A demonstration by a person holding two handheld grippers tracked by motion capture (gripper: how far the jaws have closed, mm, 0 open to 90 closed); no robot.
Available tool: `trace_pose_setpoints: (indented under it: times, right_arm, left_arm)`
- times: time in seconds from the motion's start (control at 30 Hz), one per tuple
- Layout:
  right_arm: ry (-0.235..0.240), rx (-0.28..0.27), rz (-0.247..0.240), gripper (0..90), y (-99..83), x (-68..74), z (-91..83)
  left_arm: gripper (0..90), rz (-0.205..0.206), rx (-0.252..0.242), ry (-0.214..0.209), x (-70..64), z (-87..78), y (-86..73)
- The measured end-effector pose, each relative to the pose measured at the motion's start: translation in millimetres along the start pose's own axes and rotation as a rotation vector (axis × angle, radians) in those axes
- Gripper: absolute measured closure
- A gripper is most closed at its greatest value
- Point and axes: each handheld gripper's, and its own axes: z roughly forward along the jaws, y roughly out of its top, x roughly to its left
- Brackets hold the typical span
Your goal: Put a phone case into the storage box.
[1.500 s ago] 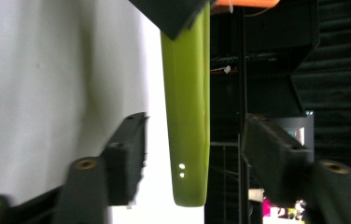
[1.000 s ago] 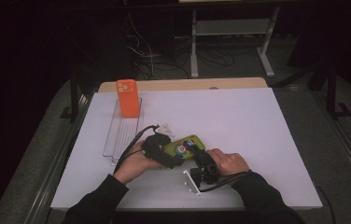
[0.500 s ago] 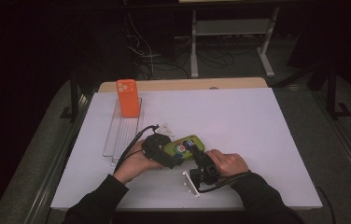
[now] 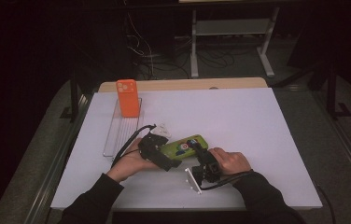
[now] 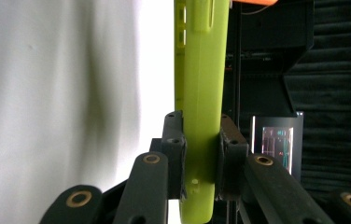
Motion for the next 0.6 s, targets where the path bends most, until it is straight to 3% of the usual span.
trace_pose_setpoints:
  times: [0.03, 0.07, 0.13, 0.17, 0.2, 0.33, 0.37, 0.4, 0.5, 0.6]
  right_arm:
    - [-0.001, 0.002, 0.000, 75.2, -1.3, -1.1, 0.0]
    - [0.000, 0.007, 0.006, 75.2, -2.3, -1.8, 0.0]
    - [-0.001, 0.012, 0.018, 75.3, -4.2, -3.6, 0.0]
    - [0.020, 0.017, 0.003, 75.3, -5.6, -4.6, 0.3]
    - [0.021, 0.018, 0.007, 75.3, -6.1, -5.2, 0.4]
    - [0.034, 0.028, 0.050, 75.3, -8.8, -6.2, 0.7]
    - [0.040, 0.029, 0.063, 75.3, -9.3, -7.3, 0.6]
    - [0.039, 0.029, 0.064, 75.3, -9.7, -8.9, 0.5]
    - [0.050, 0.030, 0.100, 75.2, -12.1, -10.6, 1.4]
    - [0.059, 0.040, 0.163, 75.3, -14.8, -14.0, 1.6]
  left_arm:
    - [0.0, -0.013, -0.006, 0.000, 0.0, -0.7, -0.9]
    - [0.0, 0.009, 0.010, 0.001, 2.3, -2.5, -1.5]
    - [0.0, -0.020, -0.011, 0.006, 2.6, -2.9, -3.6]
    - [0.0, 0.004, 0.007, 0.005, 5.0, -4.6, -4.1]
    - [0.0, -0.001, 0.007, 0.005, 5.4, -5.4, -4.9]
    - [0.0, -0.036, -0.027, 0.014, 6.6, -7.2, -6.5]
    - [0.0, -0.020, -0.016, 0.015, 8.7, -8.7, -6.7]
    - [0.0, -0.037, -0.030, 0.016, 8.1, -8.2, -6.9]
    - [0.0, -0.037, -0.023, 0.017, 9.5, -9.2, -7.2]
    - [0.0, -0.026, -0.024, 0.024, 10.6, -9.5, -7.1]
